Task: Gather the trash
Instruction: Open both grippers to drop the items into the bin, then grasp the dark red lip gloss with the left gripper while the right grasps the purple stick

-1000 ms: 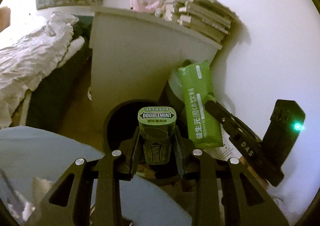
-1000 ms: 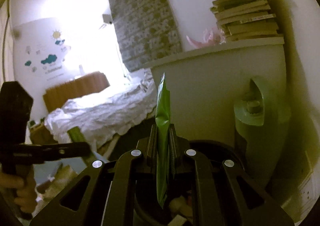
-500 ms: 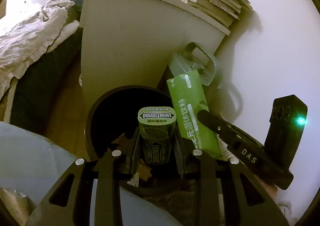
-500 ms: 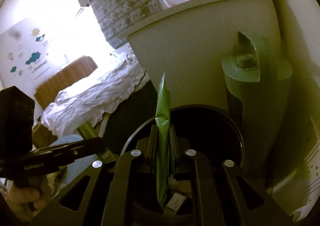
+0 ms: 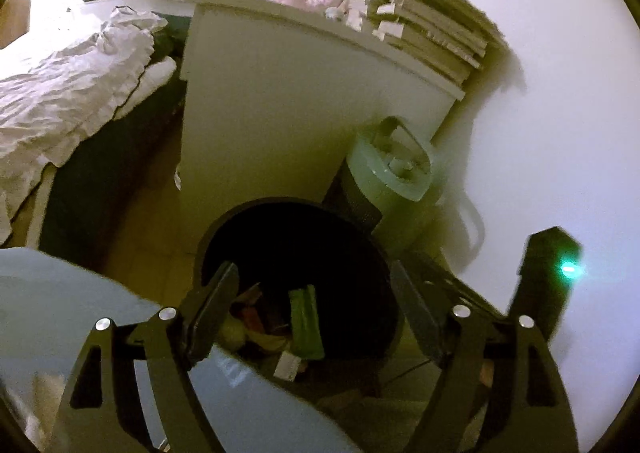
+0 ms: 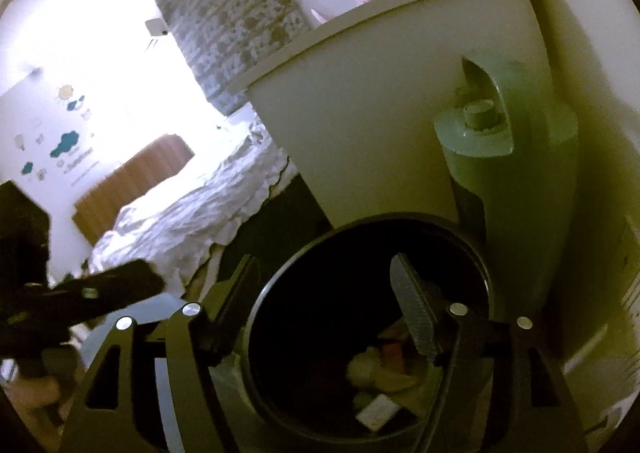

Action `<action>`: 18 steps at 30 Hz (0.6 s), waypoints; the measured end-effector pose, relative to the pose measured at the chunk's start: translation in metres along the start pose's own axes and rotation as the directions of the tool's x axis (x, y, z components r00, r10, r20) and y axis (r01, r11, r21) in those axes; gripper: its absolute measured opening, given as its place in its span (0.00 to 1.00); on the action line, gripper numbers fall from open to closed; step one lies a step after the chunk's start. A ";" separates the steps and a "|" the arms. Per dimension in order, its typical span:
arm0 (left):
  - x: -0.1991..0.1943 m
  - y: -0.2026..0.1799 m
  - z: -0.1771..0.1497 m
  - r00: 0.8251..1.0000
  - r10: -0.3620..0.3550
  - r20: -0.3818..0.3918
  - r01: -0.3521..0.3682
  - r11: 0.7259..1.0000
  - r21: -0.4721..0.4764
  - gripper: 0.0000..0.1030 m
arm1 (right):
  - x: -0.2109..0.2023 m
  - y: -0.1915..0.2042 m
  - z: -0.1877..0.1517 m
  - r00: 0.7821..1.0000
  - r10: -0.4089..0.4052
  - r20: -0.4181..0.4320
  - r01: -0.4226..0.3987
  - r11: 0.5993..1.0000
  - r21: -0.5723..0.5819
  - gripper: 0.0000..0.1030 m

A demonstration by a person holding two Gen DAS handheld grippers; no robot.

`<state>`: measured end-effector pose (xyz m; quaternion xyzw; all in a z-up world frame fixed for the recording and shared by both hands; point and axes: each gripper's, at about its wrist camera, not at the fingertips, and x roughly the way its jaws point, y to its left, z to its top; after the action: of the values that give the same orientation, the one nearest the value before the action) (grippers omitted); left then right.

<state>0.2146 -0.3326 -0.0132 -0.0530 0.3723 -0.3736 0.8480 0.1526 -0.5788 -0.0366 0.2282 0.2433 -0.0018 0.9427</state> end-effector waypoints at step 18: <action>-0.156 0.145 -0.107 0.958 0.249 -0.141 -0.257 0.965 -0.047 0.61 | -0.009 0.131 -0.043 0.944 0.210 -0.253 -0.262 0.945 -0.193 0.76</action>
<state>0.1595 -0.1039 -0.0507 -0.0073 0.4438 -0.2526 0.8598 0.1401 -0.4435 -0.0094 0.1468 0.3195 0.1657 0.9214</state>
